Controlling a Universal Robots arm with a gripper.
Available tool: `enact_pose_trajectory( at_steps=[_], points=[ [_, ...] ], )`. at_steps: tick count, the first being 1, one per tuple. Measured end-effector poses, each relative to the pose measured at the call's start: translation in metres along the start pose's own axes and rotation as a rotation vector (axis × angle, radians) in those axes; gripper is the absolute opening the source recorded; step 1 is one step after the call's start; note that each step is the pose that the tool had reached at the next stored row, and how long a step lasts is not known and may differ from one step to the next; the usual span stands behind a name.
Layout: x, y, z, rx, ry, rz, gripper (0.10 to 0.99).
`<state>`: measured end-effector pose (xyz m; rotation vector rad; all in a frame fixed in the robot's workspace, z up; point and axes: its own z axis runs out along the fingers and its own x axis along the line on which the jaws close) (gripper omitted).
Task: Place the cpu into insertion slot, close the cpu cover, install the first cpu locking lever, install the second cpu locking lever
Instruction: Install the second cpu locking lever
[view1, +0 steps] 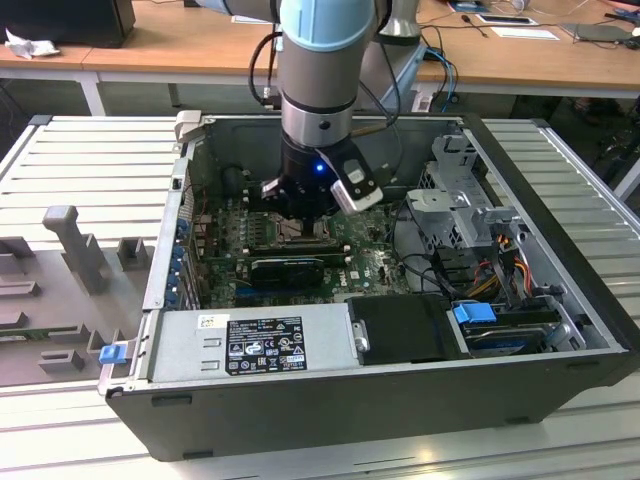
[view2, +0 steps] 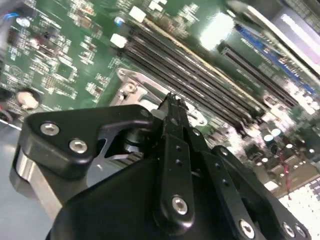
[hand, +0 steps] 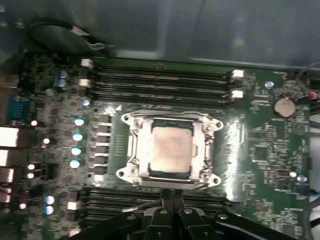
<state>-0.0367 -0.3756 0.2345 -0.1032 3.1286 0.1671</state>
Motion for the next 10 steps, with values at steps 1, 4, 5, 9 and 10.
enact_pose_trajectory(
  at_steps=[1, 4, 5, 9, 10],
  points=[
    [0.0034, -0.0007, -0.0001, -0.002, -0.0002, 0.0, 0.106],
    [0.0136, -0.0032, -0.0004, -0.01, -0.0006, 0.0, 0.106],
    [0.0161, -0.0039, -0.0005, -0.012, -0.0007, 0.0, 0.106],
    [0.0223, -0.0057, 0.0042, -0.027, -0.0014, -0.003, 0.106],
    [0.0227, -0.006, 0.0063, -0.028, -0.0014, -0.004, 0.106]
  ],
)
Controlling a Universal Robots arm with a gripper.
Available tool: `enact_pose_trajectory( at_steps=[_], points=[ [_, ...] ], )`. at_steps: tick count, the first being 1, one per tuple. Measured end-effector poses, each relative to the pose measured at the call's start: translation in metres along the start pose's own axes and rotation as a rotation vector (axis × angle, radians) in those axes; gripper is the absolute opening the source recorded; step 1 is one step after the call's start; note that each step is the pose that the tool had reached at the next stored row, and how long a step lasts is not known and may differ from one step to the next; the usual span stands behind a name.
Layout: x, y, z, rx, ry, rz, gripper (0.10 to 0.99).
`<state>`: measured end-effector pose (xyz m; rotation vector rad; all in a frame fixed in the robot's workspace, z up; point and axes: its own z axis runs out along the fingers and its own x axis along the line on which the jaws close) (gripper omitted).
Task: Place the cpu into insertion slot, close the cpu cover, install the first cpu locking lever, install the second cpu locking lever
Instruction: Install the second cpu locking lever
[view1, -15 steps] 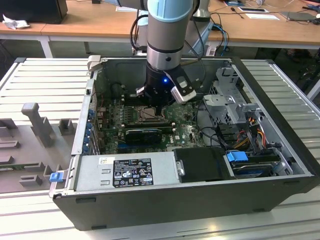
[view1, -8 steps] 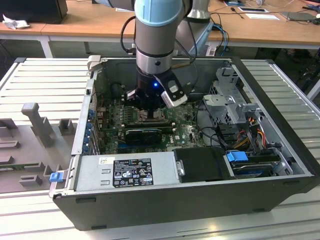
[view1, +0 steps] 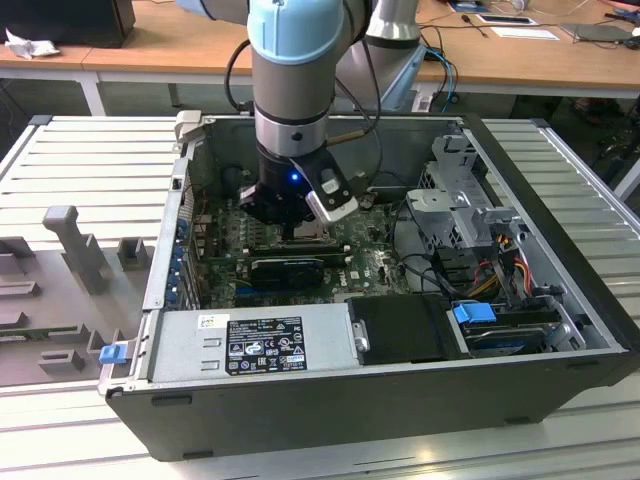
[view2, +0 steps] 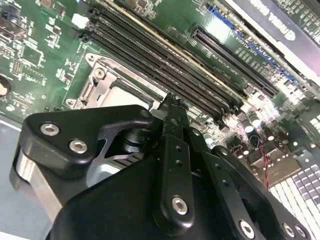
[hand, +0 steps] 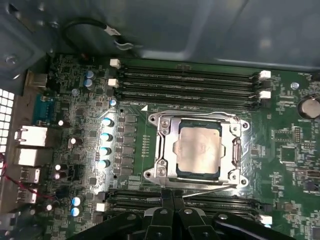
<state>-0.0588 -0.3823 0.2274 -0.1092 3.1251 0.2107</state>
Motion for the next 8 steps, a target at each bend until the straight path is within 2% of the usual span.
enact_pose_trajectory(
  at_steps=[6, 8],
  points=[
    [0.0037, -0.0016, 0.0132, -0.001, 0.0007, -0.005, 0.106],
    [0.0074, -0.0021, 0.0156, -0.007, 0.0005, -0.006, 0.106]
  ],
)
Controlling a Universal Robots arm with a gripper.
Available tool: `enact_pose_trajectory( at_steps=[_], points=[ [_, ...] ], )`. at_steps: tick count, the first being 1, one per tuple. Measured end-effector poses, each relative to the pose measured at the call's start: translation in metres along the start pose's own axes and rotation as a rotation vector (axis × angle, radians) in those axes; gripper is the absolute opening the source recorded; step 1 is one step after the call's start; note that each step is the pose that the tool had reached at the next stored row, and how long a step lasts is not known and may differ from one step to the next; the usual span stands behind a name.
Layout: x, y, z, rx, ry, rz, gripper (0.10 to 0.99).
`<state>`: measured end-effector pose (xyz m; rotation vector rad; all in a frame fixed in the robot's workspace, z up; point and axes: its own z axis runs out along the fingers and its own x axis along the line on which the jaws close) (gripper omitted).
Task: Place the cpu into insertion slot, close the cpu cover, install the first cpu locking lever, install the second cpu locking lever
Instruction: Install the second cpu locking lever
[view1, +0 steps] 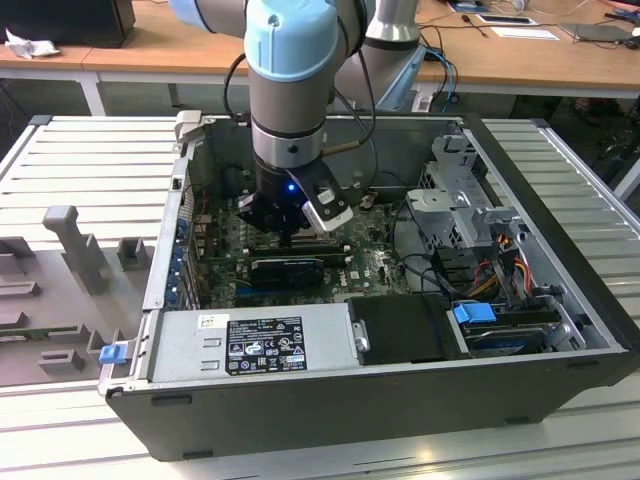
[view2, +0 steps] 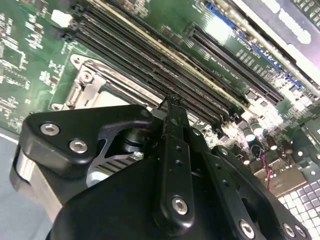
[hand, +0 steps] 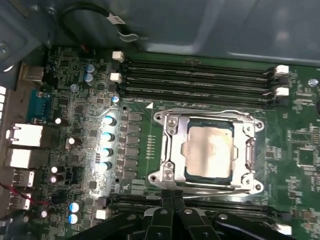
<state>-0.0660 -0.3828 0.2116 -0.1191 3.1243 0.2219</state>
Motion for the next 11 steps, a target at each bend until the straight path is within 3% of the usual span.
enact_pose_trajectory(
  at_steps=[3, 4, 8, 10, 11],
  points=[
    [0.0059, -0.004, 0.0007, -0.029, -0.0024, 0.0, 0.106],
    [0.008, -0.0063, 0.0012, -0.044, -0.0035, 0.0, 0.106],
    [0.0106, -0.0129, 0.0037, -0.087, -0.0068, 0.0, 0.106],
    [0.0107, -0.0135, 0.0058, -0.097, -0.0075, 0.0, 0.106],
    [0.0107, -0.0137, 0.007, -0.109, -0.0084, 0.0, 0.106]
  ],
)
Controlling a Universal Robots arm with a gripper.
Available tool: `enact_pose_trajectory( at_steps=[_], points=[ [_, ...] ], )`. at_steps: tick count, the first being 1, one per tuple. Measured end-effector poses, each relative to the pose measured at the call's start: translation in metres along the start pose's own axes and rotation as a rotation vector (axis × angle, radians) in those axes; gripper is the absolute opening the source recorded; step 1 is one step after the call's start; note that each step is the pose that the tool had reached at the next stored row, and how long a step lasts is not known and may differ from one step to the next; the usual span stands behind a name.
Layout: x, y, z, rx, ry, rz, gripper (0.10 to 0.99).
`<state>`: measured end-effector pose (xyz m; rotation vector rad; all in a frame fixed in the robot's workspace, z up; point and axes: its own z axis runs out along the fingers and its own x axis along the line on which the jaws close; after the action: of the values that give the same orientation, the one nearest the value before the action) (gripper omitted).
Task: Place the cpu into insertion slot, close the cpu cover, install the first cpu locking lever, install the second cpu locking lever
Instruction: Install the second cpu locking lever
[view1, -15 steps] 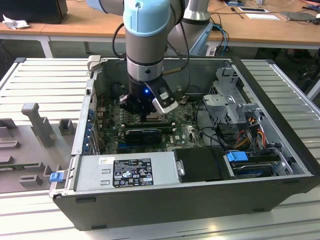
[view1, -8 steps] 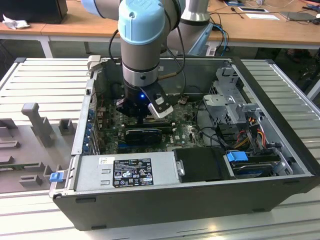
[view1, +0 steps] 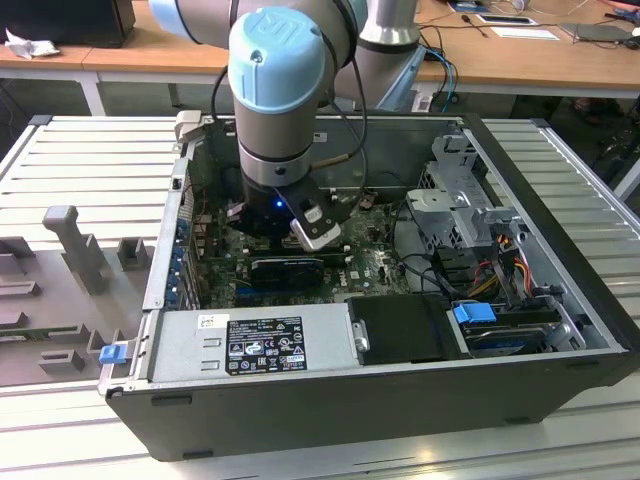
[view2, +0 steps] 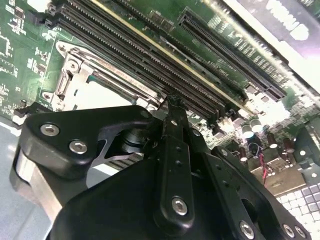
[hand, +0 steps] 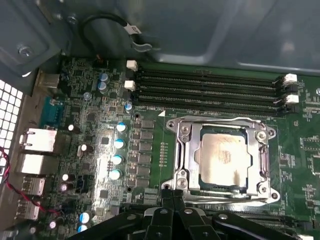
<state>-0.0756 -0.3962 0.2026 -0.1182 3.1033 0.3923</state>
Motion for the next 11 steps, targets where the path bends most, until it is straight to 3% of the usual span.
enact_pose_trajectory(
  at_steps=[2, 5, 7, 9, 11],
  points=[
    [0.0001, -0.0005, 0.0019, -0.008, -0.0006, 0.0, 0.106],
    [0.0002, -0.0012, 0.0049, -0.039, -0.0031, 0.0, 0.106],
    [0.0021, -0.0016, 0.0063, -0.051, -0.0041, 0.0, 0.106],
    [0.0035, -0.0017, 0.0059, -0.053, -0.004, 0.0, 0.106],
    [0.0034, 0.0004, -0.0024, -0.053, -0.0041, 0.0, 0.106]
  ],
)
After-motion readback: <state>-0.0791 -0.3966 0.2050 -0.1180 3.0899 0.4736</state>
